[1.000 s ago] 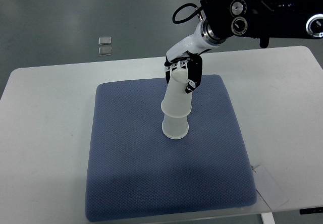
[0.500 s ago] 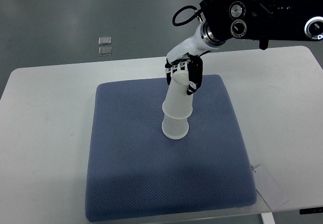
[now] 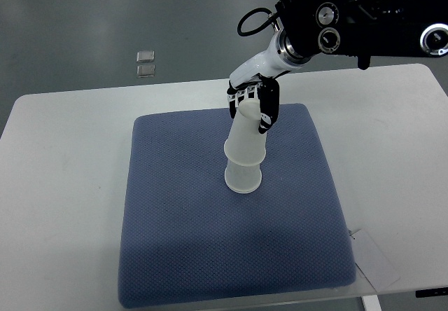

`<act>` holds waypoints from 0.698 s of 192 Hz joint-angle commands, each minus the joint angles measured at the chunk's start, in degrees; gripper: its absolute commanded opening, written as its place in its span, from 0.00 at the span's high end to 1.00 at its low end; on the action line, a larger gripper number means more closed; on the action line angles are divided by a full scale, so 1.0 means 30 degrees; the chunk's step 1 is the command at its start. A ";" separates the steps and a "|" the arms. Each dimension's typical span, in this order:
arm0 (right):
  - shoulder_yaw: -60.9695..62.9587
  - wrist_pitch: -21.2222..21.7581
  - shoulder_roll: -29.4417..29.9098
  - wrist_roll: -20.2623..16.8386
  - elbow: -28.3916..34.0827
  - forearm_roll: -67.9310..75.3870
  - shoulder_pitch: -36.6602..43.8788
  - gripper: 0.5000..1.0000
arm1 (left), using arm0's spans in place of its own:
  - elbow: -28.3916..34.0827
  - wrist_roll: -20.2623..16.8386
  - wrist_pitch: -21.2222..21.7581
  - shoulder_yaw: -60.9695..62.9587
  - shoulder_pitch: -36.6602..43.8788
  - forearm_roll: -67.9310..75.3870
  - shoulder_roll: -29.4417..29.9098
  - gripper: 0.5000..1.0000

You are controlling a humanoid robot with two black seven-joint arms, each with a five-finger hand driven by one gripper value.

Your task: Stack paper cups

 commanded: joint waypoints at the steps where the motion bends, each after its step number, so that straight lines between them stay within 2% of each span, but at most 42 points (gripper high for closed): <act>1: 0.0022 0.0001 0.0015 0.0000 0.0000 0.0001 0.0017 0.44 | -0.0005 0.0000 0.0000 0.0028 -0.0014 -0.0002 0.0000 0.00; 102: 0.0109 0.0001 0.0015 0.0000 -0.0176 0.0059 0.0017 0.44 | -0.0005 0.0000 0.0000 -0.0001 -0.0014 -0.0002 0.0000 0.00; 134: 0.0227 -0.0087 -0.0219 0.0059 -0.0879 0.0294 -0.0071 0.44 | -0.0005 0.0000 0.0000 -0.0001 0.0015 -0.0002 0.0000 0.00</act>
